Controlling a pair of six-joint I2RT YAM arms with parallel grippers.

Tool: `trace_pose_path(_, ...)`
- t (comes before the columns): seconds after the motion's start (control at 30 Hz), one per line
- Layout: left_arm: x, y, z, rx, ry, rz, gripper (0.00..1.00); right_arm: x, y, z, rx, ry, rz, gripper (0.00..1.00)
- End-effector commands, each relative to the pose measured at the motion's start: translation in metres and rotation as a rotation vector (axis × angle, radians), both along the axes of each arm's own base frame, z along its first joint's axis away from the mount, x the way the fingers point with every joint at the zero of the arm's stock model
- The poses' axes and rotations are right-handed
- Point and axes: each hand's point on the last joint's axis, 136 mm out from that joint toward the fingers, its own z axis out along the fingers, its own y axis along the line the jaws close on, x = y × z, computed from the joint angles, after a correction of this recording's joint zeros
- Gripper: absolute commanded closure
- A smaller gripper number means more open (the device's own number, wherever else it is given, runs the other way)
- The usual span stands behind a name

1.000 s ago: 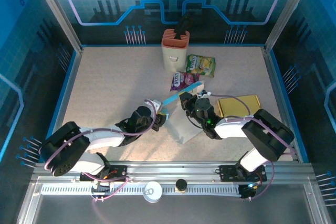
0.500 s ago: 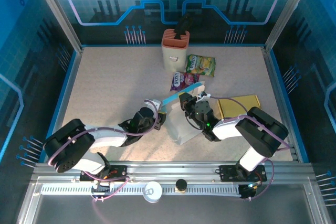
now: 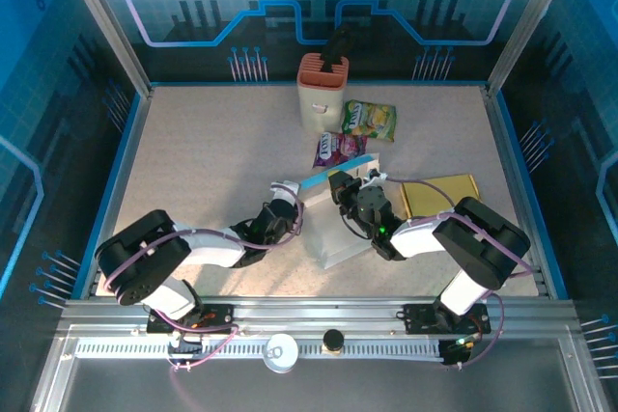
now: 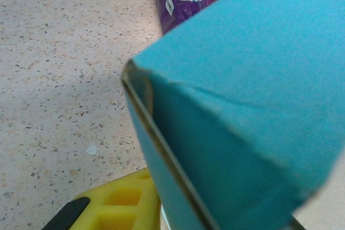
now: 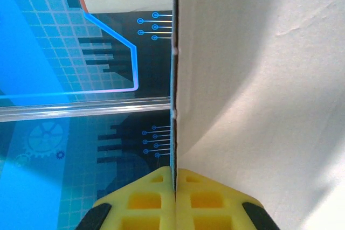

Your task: Fold the paper box

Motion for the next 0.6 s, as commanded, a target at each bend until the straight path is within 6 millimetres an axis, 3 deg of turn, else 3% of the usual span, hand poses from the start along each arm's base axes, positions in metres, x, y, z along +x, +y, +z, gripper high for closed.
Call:
trace_pose_path(0.0, 0.01, -0.016, 0.021, -0.052, -0.058, 0.018, 0.85, -0.017, 0.009, -0.031, -0.081, 0.089, 0.068, 1.0)
trace_pose_path(0.33, 0.016, -0.023, 0.021, -0.001, -0.063, 0.137, 0.98, -0.018, 0.012, -0.03, -0.069, 0.097, 0.071, 1.0)
trace_pose_path(0.57, 0.021, -0.019, 0.023, 0.003, -0.065, 0.215, 0.91, -0.02, 0.014, -0.024, -0.068, 0.096, 0.071, 1.0)
